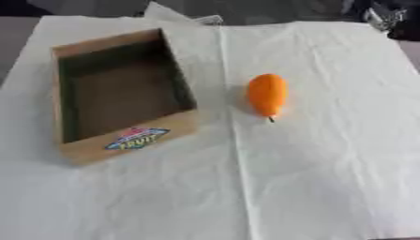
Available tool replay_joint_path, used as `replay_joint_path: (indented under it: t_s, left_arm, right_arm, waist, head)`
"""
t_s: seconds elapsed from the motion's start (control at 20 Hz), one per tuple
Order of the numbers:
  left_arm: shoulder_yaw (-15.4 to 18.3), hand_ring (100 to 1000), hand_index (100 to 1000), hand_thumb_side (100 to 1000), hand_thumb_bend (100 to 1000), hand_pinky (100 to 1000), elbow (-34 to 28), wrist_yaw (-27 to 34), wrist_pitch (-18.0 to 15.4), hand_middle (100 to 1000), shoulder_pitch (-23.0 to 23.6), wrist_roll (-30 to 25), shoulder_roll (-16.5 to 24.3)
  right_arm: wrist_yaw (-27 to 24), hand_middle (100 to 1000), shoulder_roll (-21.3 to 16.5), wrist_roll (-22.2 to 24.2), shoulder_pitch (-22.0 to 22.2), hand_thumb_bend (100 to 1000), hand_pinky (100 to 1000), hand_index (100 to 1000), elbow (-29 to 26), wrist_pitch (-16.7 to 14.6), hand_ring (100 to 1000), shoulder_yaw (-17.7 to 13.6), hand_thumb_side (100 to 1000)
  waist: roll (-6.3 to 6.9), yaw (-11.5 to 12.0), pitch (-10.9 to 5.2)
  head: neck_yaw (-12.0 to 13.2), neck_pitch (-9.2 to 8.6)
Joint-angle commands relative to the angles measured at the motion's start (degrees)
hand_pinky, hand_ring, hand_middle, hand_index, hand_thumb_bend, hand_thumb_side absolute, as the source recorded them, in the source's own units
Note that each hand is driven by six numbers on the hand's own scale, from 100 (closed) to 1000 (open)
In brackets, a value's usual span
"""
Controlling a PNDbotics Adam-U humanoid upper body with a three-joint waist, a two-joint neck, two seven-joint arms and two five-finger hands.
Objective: Pick up objects on the table and place them in the box.
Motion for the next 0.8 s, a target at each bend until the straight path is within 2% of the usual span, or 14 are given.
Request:
replay_joint_path:
  t_s: [0.05,0.15,0.2,0.35,0.65,0.8]
  left_arm:
    - [-0.2,515,704,973,100,410,-1.0,0.3,0.0,632,-0.3,-0.3,1.3]
    - [-0.3,515,704,973,100,410,-1.0,0.3,0.1,632,-0.3,-0.4,1.3]
    - [-0.3,515,704,973,100,410,-1.0,0.4,0.1,632,-0.3,-0.5,1.4]
    - [-0.4,515,703,974,100,410,-1.0,0.4,0.1,632,-0.3,-0.6,1.3]
    - [-0.6,514,702,975,100,410,-1.0,0.6,0.3,632,-0.4,-0.9,1.2]
    - [-0.7,514,702,975,100,410,-1.0,0.7,0.4,632,-0.5,-1.0,1.2]
  right_arm:
    - [-1.5,839,-2.1,4.0,-2.6,100,903,972,3.4,-1.4,919,1.4,1000]
    - [-2.3,837,-1.6,6.4,-4.2,100,905,981,5.3,-2.3,921,2.6,995]
    - [-2.9,830,-1.3,7.3,-4.8,100,906,985,6.1,-2.6,920,3.1,932]
    - [-3.6,831,-0.4,8.9,-6.6,100,907,987,8.2,-3.1,921,4.6,918]
    - [-1.7,846,0.8,12.2,-8.4,100,929,1000,11.2,-4.2,946,8.2,904]
    - [-0.4,857,1.8,14.0,-9.4,145,941,1000,12.6,-5.2,945,9.8,844]
  waist:
    - [-0.03,0.1,-1.25]
    - [-0.12,0.2,-1.29]
    - [-0.15,0.2,-1.3]
    - [-0.21,0.3,-1.28]
    - [-0.35,0.8,-1.16]
    - [-0.35,1.0,-1.12]
  head:
    - [-0.3,-0.75]
    - [-0.4,-0.87]
    - [-0.5,-0.94]
    - [-0.6,-1.17]
    - [-0.9,-1.45]
    - [-1.1,-1.65]
